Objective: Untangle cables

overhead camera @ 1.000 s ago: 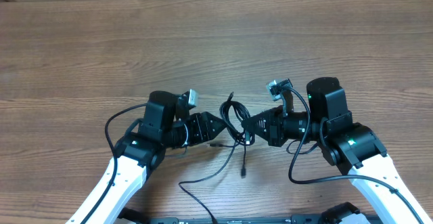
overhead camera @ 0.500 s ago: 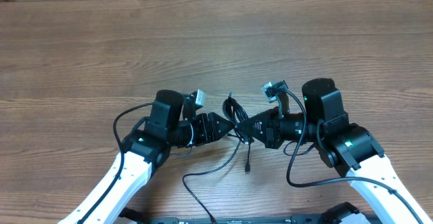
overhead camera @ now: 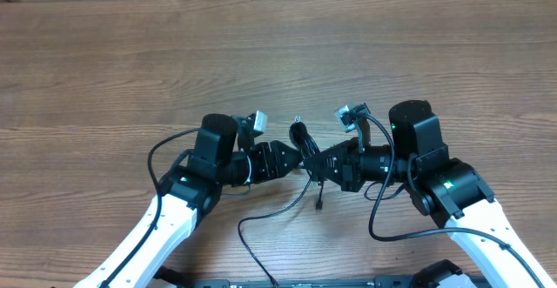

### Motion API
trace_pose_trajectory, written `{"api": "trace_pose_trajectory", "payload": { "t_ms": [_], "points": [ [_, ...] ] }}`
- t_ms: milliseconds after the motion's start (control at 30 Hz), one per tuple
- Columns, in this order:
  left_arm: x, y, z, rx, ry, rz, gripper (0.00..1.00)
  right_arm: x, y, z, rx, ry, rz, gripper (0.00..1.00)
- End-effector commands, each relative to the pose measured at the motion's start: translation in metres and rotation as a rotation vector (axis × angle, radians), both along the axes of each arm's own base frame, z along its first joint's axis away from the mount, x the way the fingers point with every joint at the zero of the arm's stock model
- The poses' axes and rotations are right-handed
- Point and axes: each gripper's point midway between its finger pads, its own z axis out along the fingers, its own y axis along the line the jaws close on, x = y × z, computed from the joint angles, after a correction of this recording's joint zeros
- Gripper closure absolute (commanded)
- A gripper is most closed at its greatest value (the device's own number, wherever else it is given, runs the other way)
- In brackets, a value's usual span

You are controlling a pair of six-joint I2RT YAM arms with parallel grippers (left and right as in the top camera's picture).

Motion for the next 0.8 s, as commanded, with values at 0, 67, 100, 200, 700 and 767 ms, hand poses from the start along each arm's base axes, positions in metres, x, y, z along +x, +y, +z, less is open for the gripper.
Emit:
{"api": "trace_pose_trajectory", "payload": {
  "t_ms": [0,67,100,200,700,767],
  "points": [
    [-0.003,-0.012,0.015,-0.051,-0.027,-0.054,0.42,-0.006,0.004,0.014,0.03,-0.015,0.035,0.96],
    [-0.003,-0.012,0.016,-0.058,-0.033,-0.058,0.42,-0.008,0.003,0.012,0.023,-0.001,0.034,0.96],
    [-0.003,-0.012,0.017,-0.059,-0.035,-0.059,0.42,-0.009,0.003,0.011,0.02,0.007,0.035,0.96],
    [-0.003,-0.013,0.019,-0.067,-0.039,-0.066,0.43,-0.011,0.002,0.008,0.011,0.027,0.035,0.96],
    [0.001,-0.006,0.014,-0.048,-0.025,-0.032,0.46,-0.014,-0.002,-0.001,-0.027,0.04,0.032,0.96],
    [0.001,-0.005,0.013,-0.048,-0.014,-0.032,0.61,-0.011,-0.004,-0.005,-0.046,0.038,0.012,0.96]
  ]
}}
